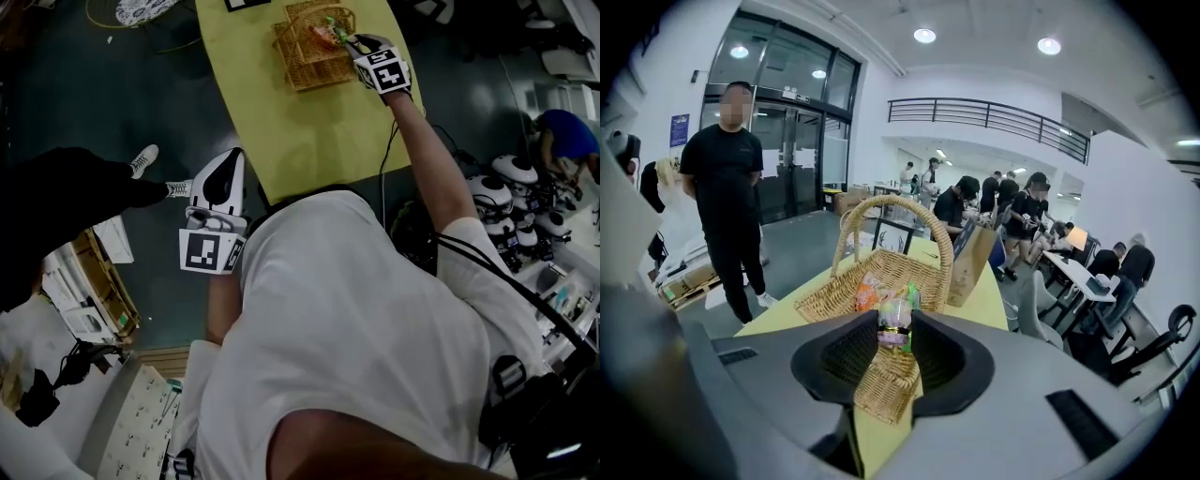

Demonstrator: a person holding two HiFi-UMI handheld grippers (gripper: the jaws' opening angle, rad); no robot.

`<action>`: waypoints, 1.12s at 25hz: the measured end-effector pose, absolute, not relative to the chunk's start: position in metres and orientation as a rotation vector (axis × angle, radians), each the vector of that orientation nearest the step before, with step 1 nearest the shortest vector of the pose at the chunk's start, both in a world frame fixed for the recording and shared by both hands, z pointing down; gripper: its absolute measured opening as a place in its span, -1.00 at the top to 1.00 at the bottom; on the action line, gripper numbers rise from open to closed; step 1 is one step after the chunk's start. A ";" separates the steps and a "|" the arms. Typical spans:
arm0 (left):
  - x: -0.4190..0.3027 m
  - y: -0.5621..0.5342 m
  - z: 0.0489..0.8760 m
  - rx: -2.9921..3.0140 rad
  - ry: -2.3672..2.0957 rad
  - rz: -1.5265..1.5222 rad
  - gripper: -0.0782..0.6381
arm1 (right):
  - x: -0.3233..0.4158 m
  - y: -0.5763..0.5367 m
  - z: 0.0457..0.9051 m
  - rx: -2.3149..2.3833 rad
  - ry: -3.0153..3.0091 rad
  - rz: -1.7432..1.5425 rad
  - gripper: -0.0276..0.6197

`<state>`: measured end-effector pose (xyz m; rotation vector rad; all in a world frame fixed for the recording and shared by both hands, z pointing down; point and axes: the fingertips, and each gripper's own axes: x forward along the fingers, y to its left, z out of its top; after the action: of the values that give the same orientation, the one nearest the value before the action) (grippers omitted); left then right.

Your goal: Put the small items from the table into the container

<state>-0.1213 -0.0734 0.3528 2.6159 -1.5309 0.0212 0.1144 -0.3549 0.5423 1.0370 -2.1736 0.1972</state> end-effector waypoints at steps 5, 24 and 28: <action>-0.126 -0.074 0.354 2.608 -1.536 0.025 0.76 | 0.107 -0.358 0.541 1.040 -2.184 0.195 0.54; -0.122 -0.074 0.357 2.606 -1.525 0.027 0.76 | 0.113 -0.361 0.542 1.091 -2.205 0.269 0.52; -0.116 -0.072 0.355 2.619 -1.515 0.019 0.76 | 0.122 -0.357 0.535 1.110 -2.200 0.252 0.52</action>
<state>-0.1163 -0.0717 0.3548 2.6195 -1.5150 0.0189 0.1224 -0.3570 0.5355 1.1101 -2.1996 0.2517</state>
